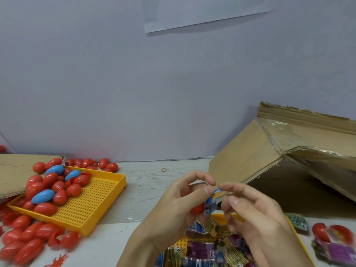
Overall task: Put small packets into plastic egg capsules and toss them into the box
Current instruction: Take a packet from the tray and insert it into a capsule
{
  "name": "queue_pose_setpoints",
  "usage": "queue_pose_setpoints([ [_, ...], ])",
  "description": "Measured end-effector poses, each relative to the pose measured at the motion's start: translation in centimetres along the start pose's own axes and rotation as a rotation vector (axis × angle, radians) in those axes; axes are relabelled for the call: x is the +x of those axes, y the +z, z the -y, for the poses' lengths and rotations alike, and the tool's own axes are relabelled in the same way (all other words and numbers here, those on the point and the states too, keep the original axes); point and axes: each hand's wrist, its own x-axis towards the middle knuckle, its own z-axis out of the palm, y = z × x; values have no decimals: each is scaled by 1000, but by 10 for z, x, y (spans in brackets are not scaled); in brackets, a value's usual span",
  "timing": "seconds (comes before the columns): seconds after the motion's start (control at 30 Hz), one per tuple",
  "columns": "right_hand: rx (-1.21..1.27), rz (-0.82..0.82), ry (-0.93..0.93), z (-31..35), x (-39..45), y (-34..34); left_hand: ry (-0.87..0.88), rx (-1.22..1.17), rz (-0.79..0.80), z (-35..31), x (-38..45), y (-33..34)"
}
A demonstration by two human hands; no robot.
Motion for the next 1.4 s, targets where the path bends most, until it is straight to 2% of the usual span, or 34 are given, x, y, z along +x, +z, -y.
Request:
queue_pose_setpoints([
  [0.3,-150,75,40,-1,-1,1,-4,-41,-30,0,0,1],
  [0.5,67,42,173,6,-2,5,41,-167,64,-2,-2,-2],
  [0.7,186,25,164,7,-1,4,38,-128,72,-2,-3,-1],
  [0.9,-35,160,128,1,-1,-1,64,-81,-10,-3,-1,2],
  [1.1,-231,66,116,-3,0,0,64,108,-45,3,2,1],
  [1.23,-255,-3,66,-3,-1,1,44,265,-43,6,3,0],
  [1.4,-243,-107,18,-4,1,1,37,318,-22,7,4,-1],
])
